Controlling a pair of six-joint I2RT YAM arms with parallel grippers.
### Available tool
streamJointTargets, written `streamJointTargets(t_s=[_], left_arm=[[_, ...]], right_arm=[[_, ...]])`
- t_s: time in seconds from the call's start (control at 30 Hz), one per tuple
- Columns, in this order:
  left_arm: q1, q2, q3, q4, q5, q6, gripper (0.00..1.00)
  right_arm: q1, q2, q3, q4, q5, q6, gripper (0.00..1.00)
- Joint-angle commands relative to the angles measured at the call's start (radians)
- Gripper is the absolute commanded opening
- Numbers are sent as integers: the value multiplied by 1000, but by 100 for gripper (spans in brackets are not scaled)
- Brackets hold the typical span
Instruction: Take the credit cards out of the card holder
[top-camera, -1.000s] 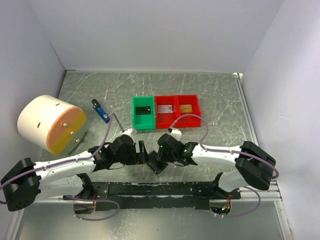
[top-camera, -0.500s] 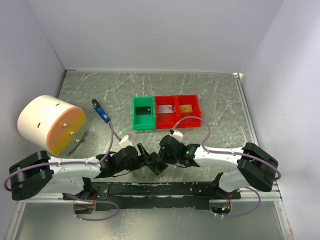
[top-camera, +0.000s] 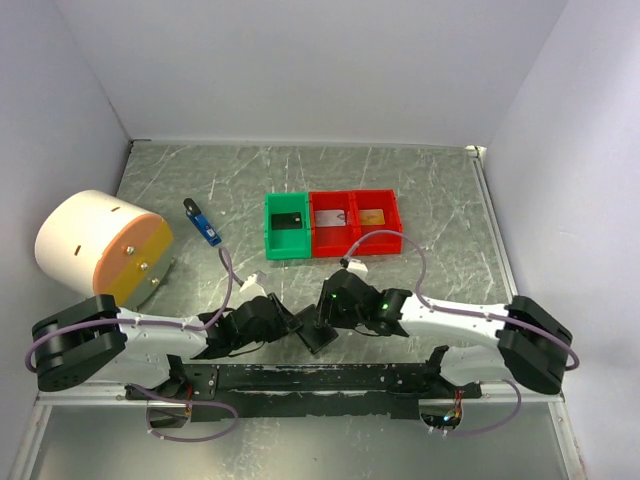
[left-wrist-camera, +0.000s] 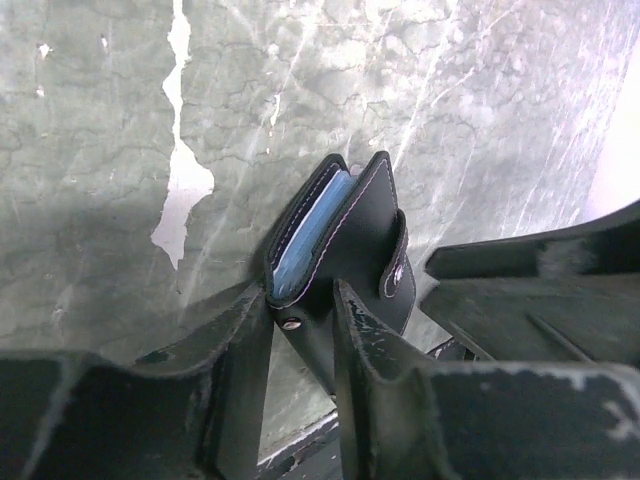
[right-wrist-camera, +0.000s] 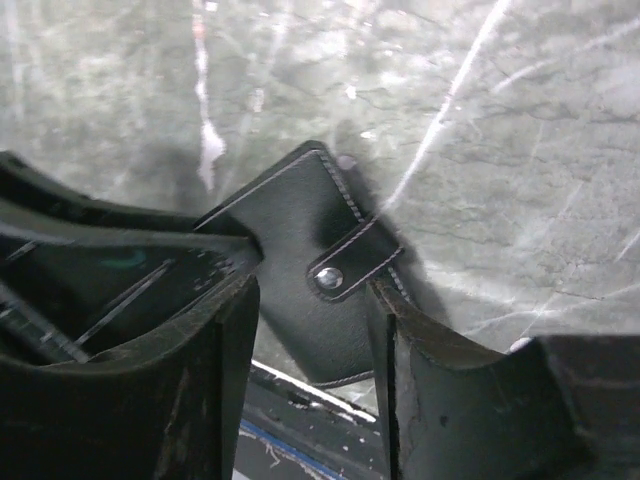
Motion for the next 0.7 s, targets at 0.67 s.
streamJointTargets(t_s=[0.67], left_arm=[[-9,-80,82,-155,-19,174,7]], right_arm=[[27,-12,157,-168,17,-422,43]])
